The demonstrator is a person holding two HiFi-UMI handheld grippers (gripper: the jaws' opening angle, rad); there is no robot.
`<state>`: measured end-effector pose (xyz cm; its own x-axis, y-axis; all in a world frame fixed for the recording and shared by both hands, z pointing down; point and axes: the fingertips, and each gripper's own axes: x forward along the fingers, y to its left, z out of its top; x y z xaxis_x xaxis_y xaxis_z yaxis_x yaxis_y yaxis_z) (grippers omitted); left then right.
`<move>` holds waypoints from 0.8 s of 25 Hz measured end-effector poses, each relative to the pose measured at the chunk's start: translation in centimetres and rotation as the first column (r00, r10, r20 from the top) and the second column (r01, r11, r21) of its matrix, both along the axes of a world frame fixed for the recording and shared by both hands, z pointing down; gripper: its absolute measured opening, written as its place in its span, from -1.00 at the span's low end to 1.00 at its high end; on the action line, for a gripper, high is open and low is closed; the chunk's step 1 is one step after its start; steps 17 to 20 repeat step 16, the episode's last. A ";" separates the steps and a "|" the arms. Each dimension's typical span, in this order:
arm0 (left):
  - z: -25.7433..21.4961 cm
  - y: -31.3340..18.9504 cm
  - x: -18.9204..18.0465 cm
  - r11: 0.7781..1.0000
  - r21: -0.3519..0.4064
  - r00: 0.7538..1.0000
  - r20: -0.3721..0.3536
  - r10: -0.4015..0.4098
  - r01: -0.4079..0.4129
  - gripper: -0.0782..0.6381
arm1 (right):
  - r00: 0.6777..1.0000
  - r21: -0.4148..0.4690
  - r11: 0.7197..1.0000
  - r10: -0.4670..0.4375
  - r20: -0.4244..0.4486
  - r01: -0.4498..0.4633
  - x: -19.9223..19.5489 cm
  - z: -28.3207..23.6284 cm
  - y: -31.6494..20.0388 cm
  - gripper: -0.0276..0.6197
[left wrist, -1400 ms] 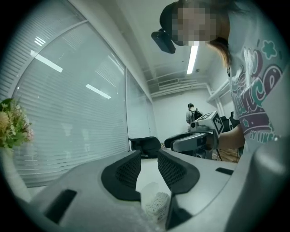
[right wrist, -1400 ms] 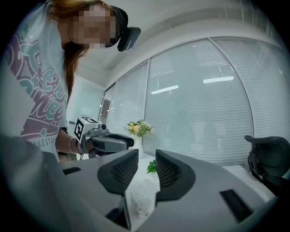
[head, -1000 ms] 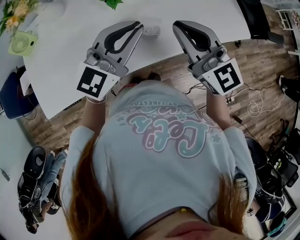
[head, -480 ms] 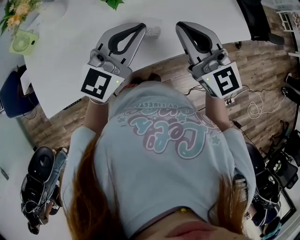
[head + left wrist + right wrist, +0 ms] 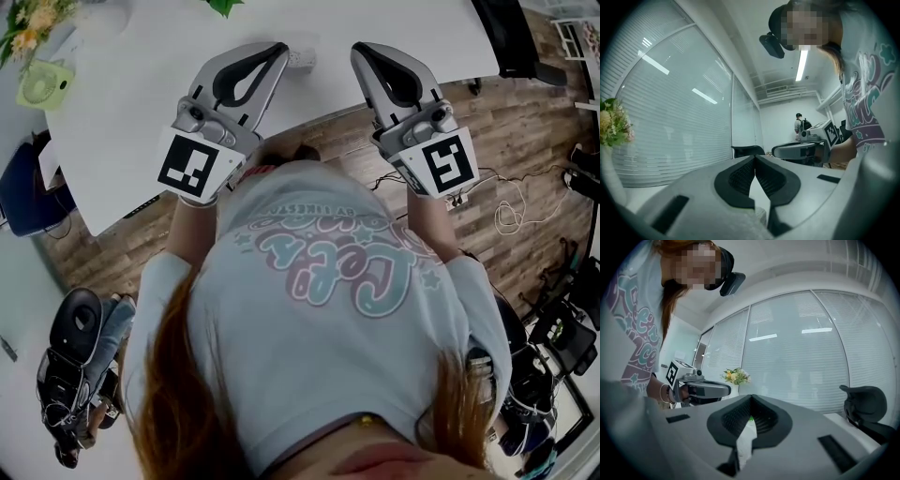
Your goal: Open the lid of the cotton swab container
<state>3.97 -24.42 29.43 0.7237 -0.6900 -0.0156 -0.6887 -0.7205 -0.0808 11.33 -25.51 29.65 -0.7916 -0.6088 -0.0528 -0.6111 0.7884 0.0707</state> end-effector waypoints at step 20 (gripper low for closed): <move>0.1 0.6 0.0 1.000 0.017 1.000 0.006 -0.021 0.021 -0.76 | 0.999 0.012 0.999 -0.030 0.031 0.029 0.5 -0.8 1.0 -0.91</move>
